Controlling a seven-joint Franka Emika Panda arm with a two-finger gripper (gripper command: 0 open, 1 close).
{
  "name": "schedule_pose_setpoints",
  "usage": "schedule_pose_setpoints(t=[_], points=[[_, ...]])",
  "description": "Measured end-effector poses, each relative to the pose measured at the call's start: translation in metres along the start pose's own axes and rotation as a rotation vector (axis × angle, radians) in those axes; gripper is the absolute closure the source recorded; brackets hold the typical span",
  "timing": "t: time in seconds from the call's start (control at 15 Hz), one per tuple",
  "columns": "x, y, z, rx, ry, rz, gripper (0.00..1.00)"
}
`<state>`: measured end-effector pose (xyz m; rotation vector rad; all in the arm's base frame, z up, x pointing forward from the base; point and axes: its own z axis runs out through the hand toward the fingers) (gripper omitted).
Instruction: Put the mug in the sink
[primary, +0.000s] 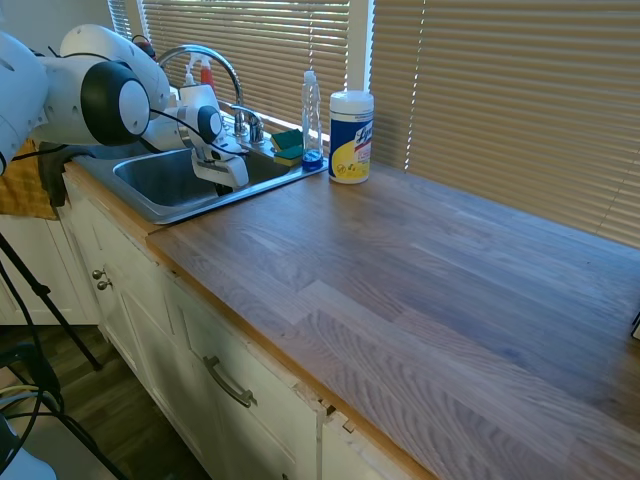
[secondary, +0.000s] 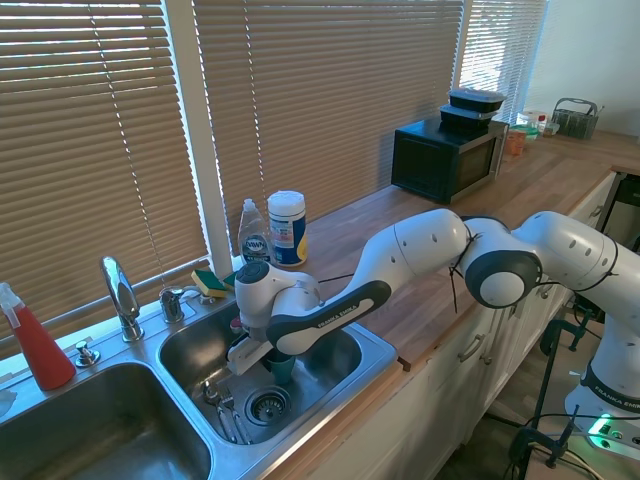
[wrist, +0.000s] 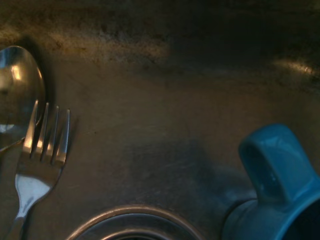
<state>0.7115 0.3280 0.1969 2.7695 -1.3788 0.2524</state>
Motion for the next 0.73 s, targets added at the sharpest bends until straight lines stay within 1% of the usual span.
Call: schedule_pose_setpoints(t=[0.4,0.53,0.73], points=[[0.003,-0.001,-0.008,0.008,0.007,0.000,0.00],[0.008,-0.001,-0.022,0.019,0.013,0.002,0.00],[0.019,0.008,-0.056,0.033,0.024,0.011,0.00]])
